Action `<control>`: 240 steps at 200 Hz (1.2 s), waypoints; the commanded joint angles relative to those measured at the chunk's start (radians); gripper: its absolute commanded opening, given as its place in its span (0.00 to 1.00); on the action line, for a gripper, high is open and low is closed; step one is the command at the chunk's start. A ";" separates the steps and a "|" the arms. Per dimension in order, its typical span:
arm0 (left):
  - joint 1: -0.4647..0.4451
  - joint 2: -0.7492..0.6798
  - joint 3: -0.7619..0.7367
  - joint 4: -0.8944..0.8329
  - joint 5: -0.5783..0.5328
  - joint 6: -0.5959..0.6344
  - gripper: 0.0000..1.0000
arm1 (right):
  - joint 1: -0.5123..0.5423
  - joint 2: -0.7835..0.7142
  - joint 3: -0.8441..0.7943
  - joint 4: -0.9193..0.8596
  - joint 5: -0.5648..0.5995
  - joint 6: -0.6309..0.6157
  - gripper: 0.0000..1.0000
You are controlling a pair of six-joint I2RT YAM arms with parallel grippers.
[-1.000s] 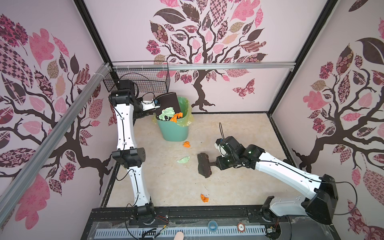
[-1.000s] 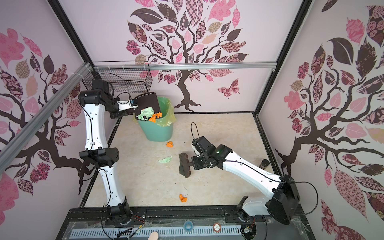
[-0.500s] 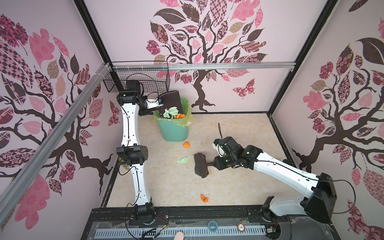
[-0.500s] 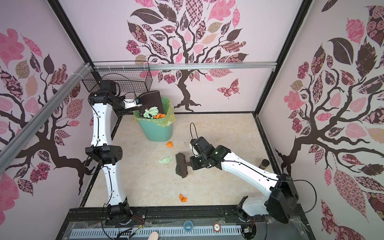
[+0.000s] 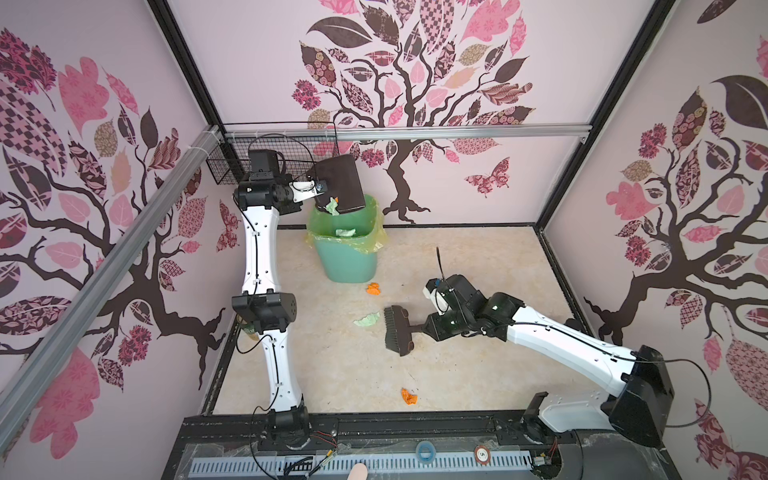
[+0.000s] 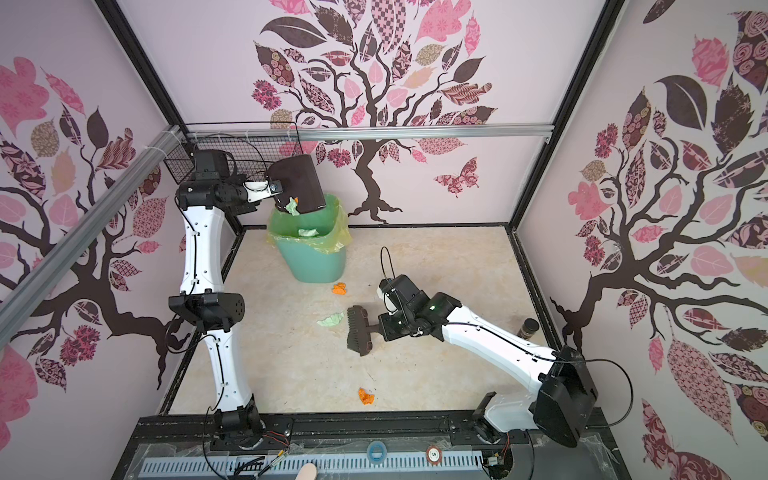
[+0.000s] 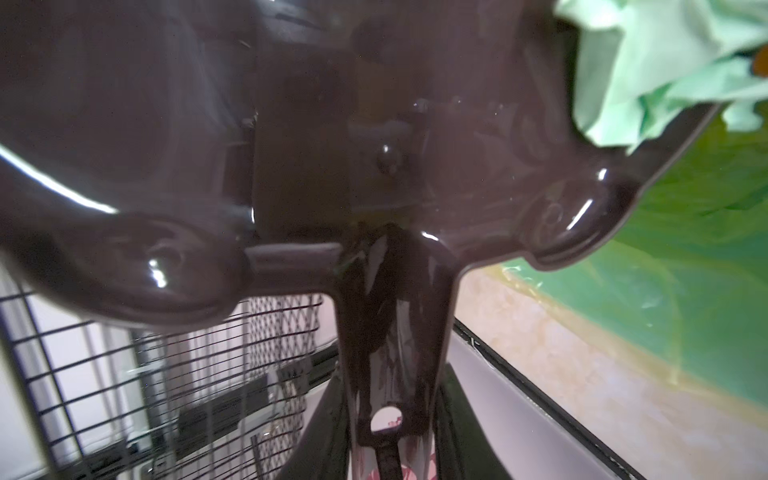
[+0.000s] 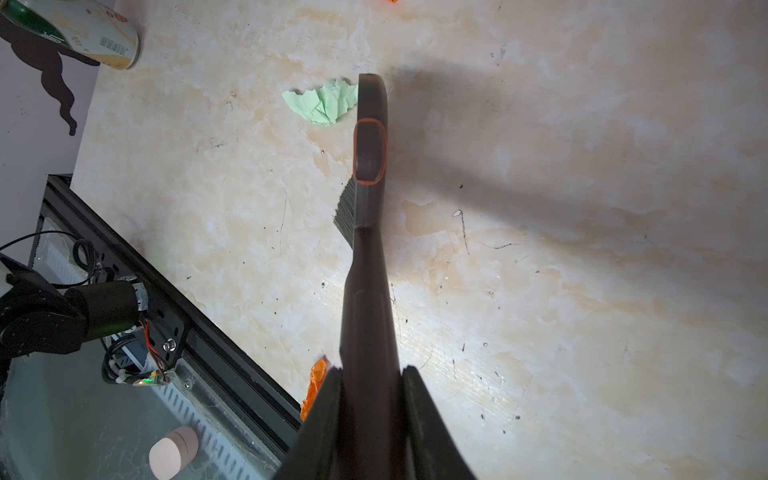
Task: Sweep away the paper scraps from the table
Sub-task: 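Tilt the dustpan with the left gripper to dump scraps into the bin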
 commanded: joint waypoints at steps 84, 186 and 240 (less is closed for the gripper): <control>-0.072 -0.141 -0.165 0.169 -0.105 0.120 0.00 | 0.006 -0.020 -0.066 -0.284 0.114 -0.022 0.00; -0.045 -0.222 -0.326 0.271 -0.187 0.314 0.00 | 0.006 -0.043 -0.079 -0.270 0.105 -0.026 0.00; -0.046 -0.339 -0.534 0.411 -0.199 0.482 0.00 | 0.007 -0.035 -0.070 -0.262 0.099 -0.030 0.00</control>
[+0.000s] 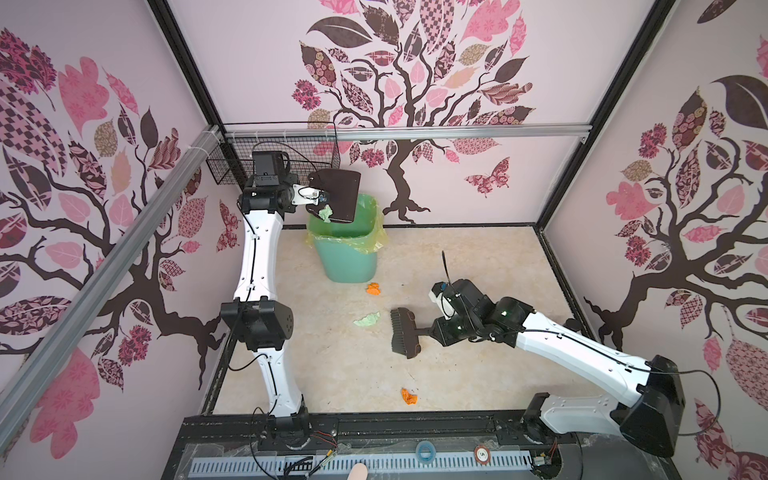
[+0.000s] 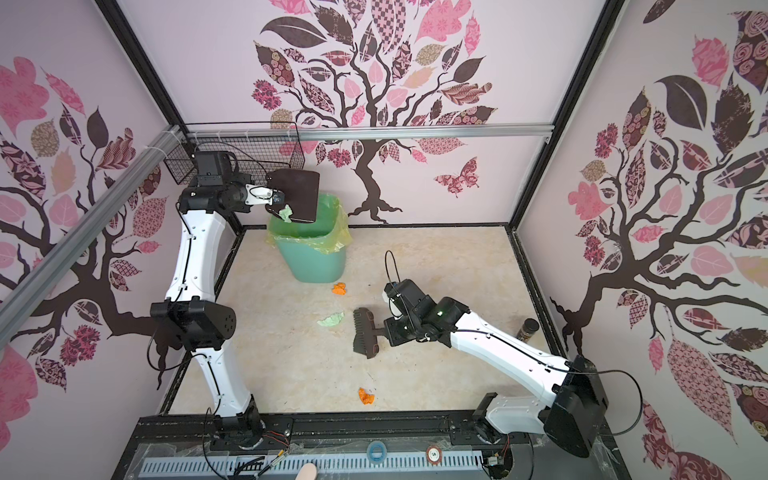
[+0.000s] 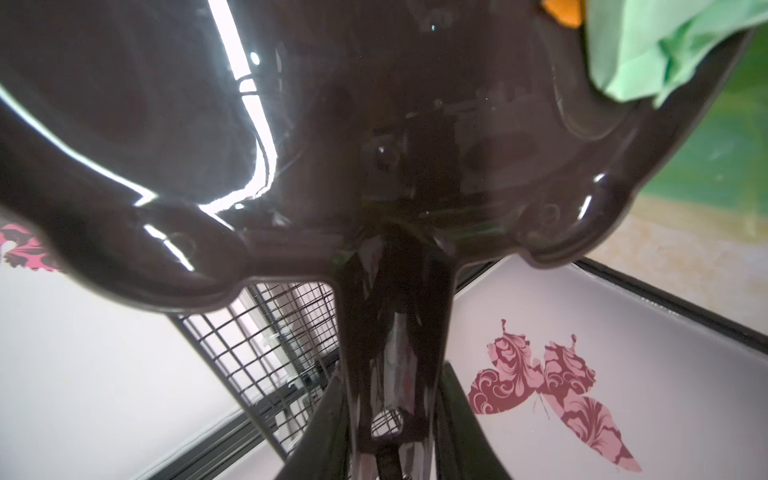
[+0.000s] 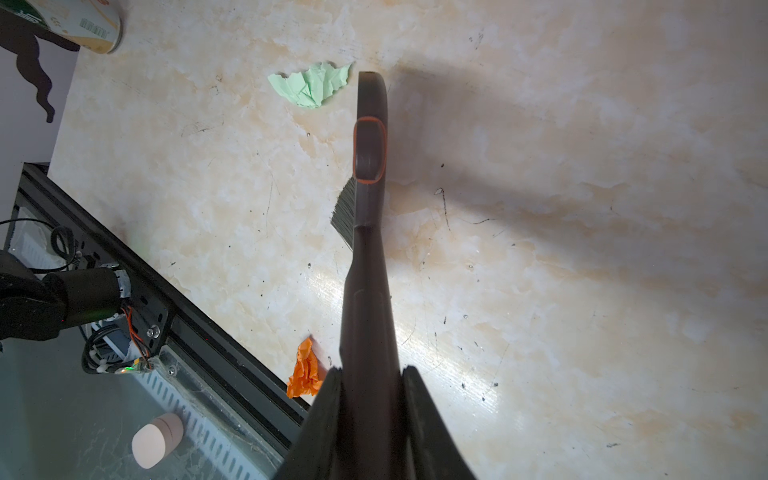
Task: Sweep away the paper scraps from the table
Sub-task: 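Tilt the dustpan with the left gripper to dump scraps into the bin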
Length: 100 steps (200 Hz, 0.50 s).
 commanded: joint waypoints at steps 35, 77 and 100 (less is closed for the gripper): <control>-0.009 -0.099 -0.108 0.124 -0.007 0.148 0.00 | 0.004 0.017 -0.051 -0.215 0.068 -0.024 0.00; -0.027 -0.085 -0.031 0.043 -0.011 0.070 0.00 | 0.003 -0.006 -0.056 -0.224 0.083 -0.024 0.00; -0.023 0.036 0.276 -0.141 0.018 -0.063 0.00 | 0.002 -0.013 -0.045 -0.243 0.096 -0.028 0.00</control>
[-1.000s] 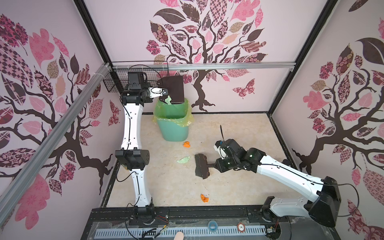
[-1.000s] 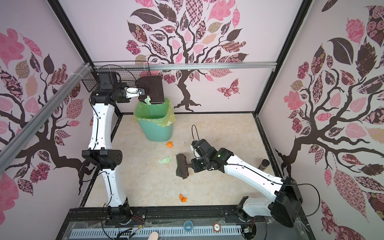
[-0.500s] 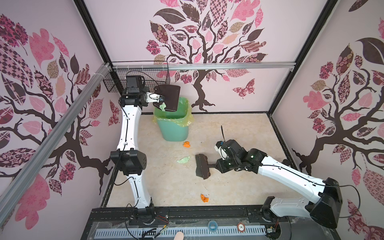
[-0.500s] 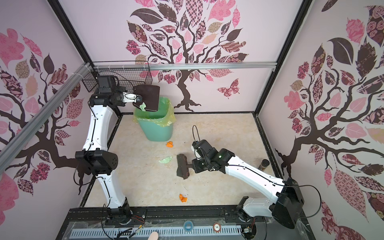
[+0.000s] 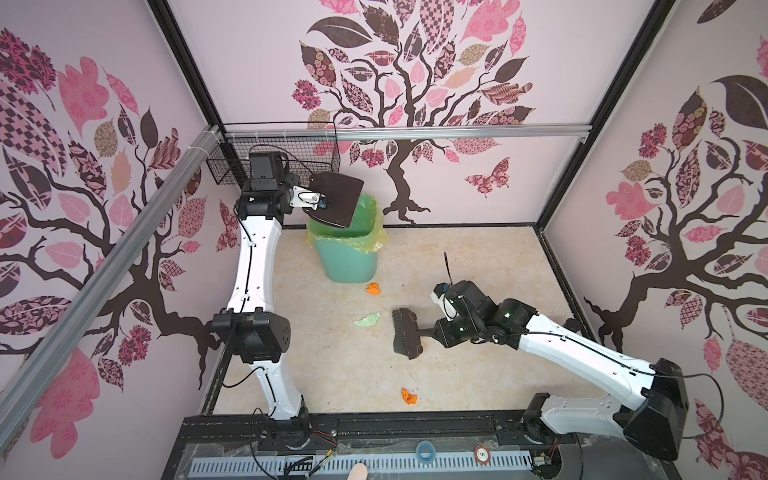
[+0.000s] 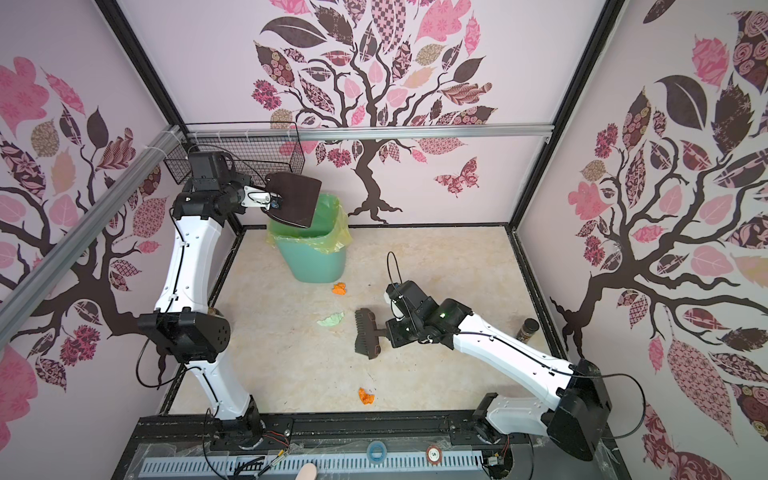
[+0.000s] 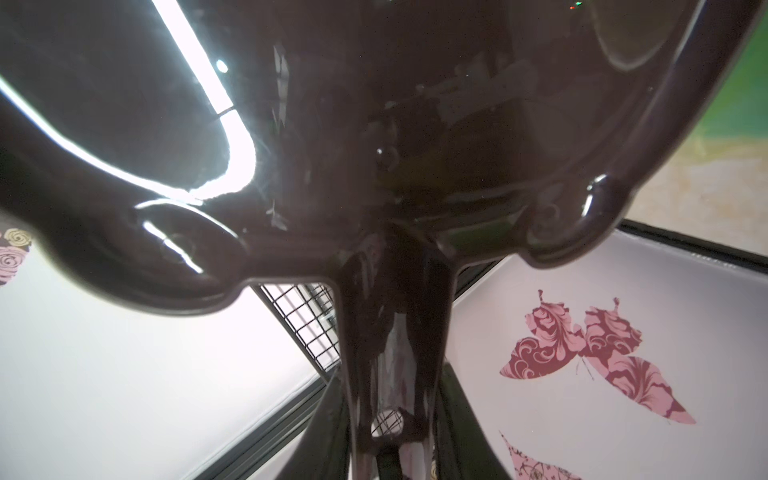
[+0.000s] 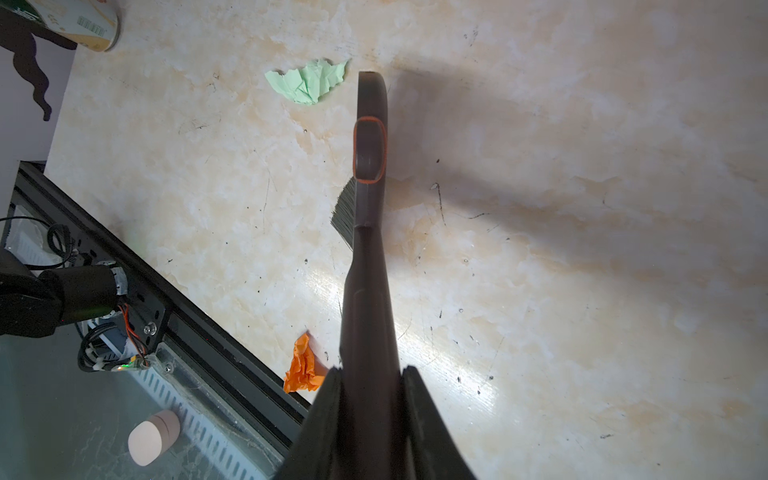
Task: Sweep away the paper scraps from the table
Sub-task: 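Tilt the dustpan with the left gripper to dump scraps into the bin, then lower the dustpan with the left gripper while the right brush nears the bin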
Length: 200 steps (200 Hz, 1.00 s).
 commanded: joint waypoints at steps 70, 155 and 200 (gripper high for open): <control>0.009 -0.091 0.256 -0.296 0.186 -0.418 0.00 | 0.002 0.020 -0.016 -0.241 0.102 -0.026 0.00; 0.040 -0.794 -0.667 -0.609 0.320 -0.466 0.00 | -0.048 0.094 0.230 -0.369 0.243 -0.158 0.00; 0.169 -1.052 -1.144 -0.599 0.313 -0.390 0.00 | -0.078 0.167 0.412 -0.296 0.053 -0.172 0.00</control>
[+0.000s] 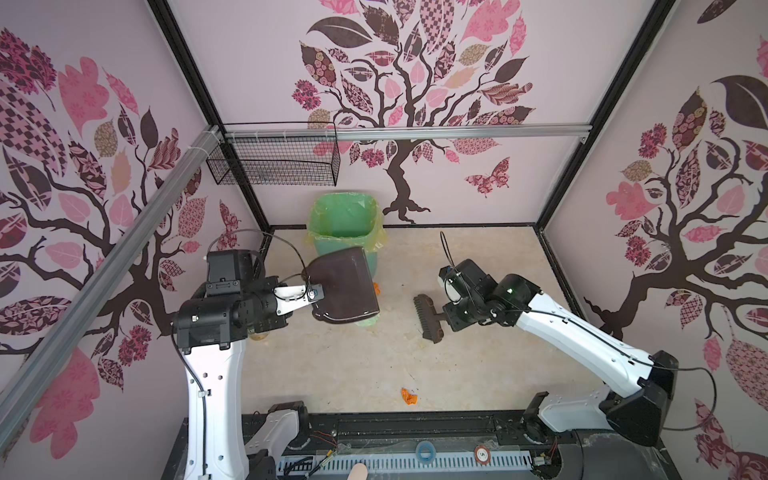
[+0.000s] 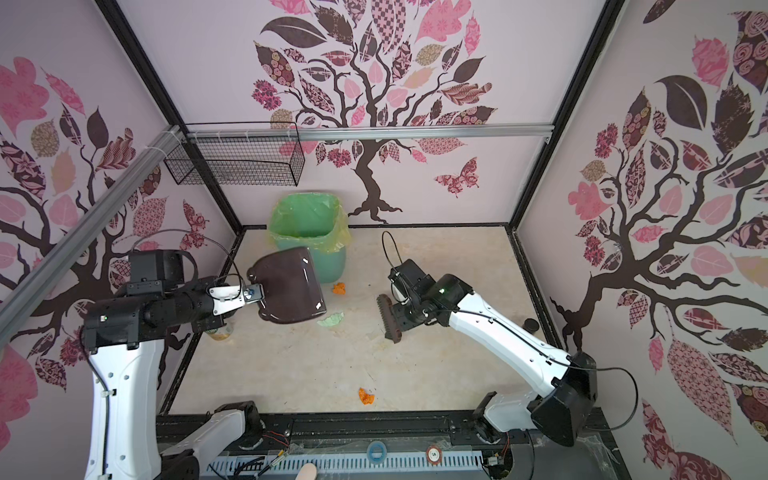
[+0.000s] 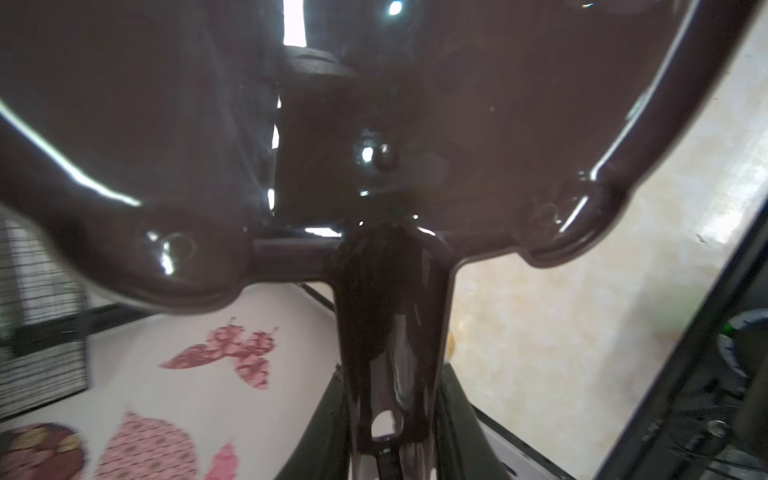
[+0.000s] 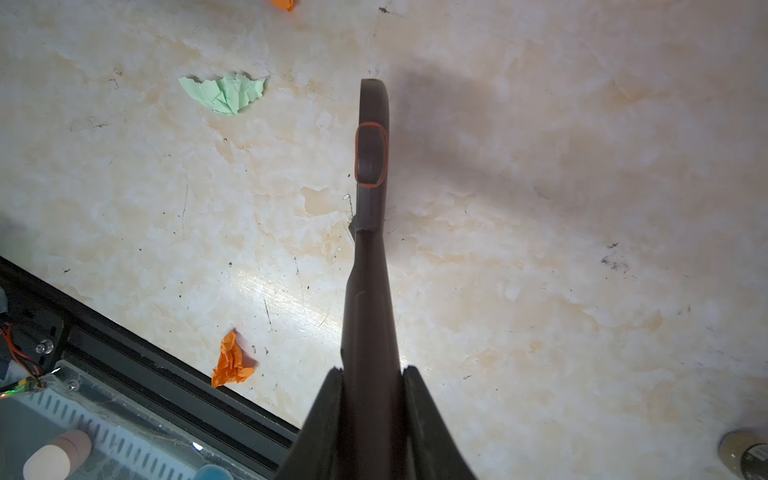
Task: Sweep away the paper scraps from the table
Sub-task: 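Lower the dustpan with the left gripper while the right brush nears the bin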
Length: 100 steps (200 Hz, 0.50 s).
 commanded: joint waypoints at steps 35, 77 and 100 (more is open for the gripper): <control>0.212 -0.082 -0.240 -0.049 0.113 0.110 0.00 | -0.016 0.073 0.134 0.238 -0.457 0.124 0.00; 0.246 -0.001 -0.145 -0.062 0.165 0.115 0.00 | -0.021 0.248 0.174 0.492 -0.589 0.427 0.00; 0.247 0.001 -0.147 -0.030 0.179 0.112 0.00 | -0.022 0.306 0.123 0.681 -0.591 0.639 0.00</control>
